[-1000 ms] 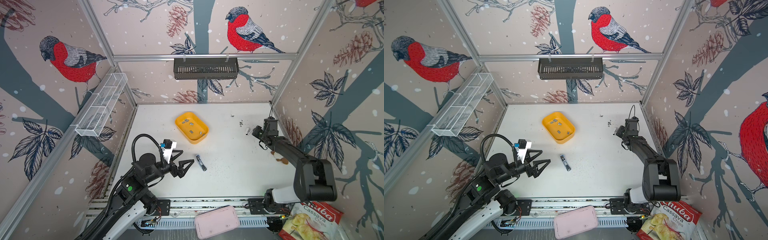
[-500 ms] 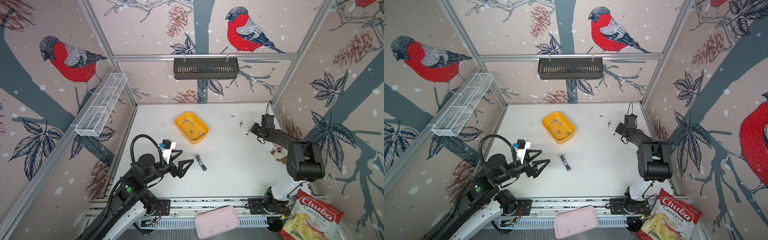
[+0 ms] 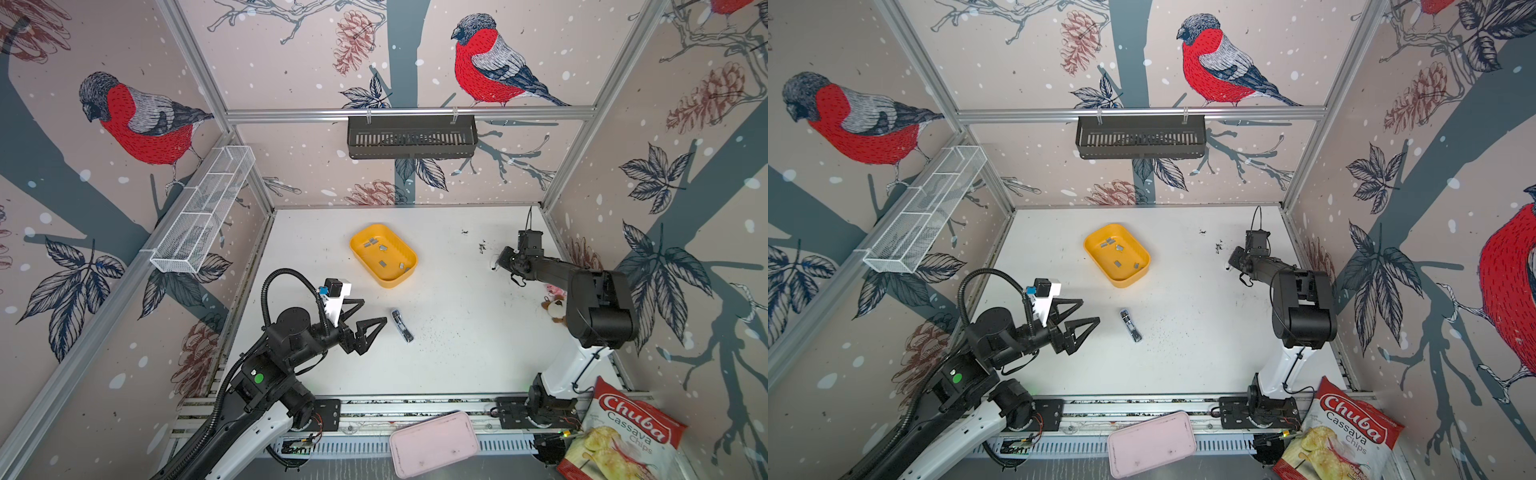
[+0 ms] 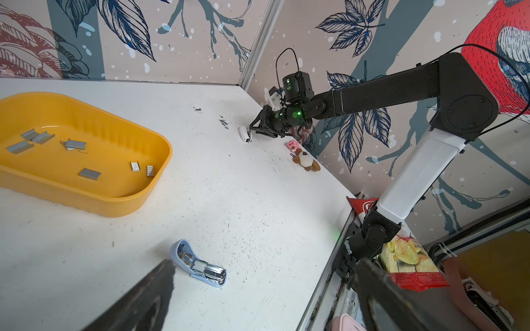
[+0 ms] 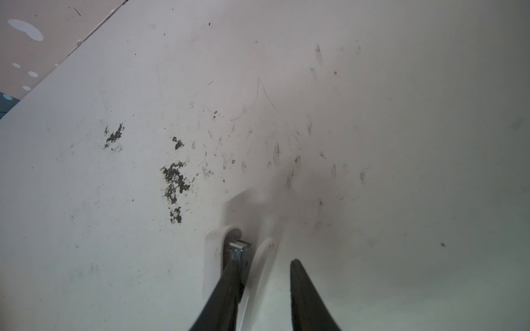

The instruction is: Load the staples into the stapler

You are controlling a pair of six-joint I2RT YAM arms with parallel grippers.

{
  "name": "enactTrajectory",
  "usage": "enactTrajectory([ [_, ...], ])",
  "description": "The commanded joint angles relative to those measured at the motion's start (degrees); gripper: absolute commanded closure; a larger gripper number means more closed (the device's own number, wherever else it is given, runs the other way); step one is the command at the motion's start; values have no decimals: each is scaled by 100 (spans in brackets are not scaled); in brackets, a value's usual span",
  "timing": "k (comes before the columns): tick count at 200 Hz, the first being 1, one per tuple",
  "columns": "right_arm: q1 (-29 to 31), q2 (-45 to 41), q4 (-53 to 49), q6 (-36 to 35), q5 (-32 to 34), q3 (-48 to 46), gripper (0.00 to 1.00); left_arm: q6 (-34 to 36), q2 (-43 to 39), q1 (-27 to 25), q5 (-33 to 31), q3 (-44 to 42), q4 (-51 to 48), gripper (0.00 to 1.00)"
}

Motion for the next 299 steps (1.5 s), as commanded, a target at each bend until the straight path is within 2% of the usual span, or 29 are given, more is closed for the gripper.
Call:
enactTrajectory([
  [1,9,78,191,-24,35,-6,69,-28,1,17,1,1,202,3],
  [31,9,150,235,-10,56,-53,72,-23,58,37,40,-4,215,2],
  [119,130,-149,411,-51,261,-391,90,-3,263,89,55,-8,220,2],
  [169,414,-823,595,-93,409,-950,95,25,404,91,-151,74,162,4],
  [188,627,-1227,674,-121,476,-1248,95,-224,568,88,-196,-1,440,3],
  [219,1063,-1845,772,-121,578,-1684,95,-381,1304,80,177,-5,1179,4],
  [237,1492,-2252,753,-101,894,-1931,95,-583,1738,69,290,-60,1647,5],
  [287,2642,-3482,673,535,1352,-2607,95,-1137,2511,-33,405,-276,2575,9],
  [299,2941,-3755,756,673,1504,-2819,95,-1263,2590,-167,249,-372,2811,10],
])
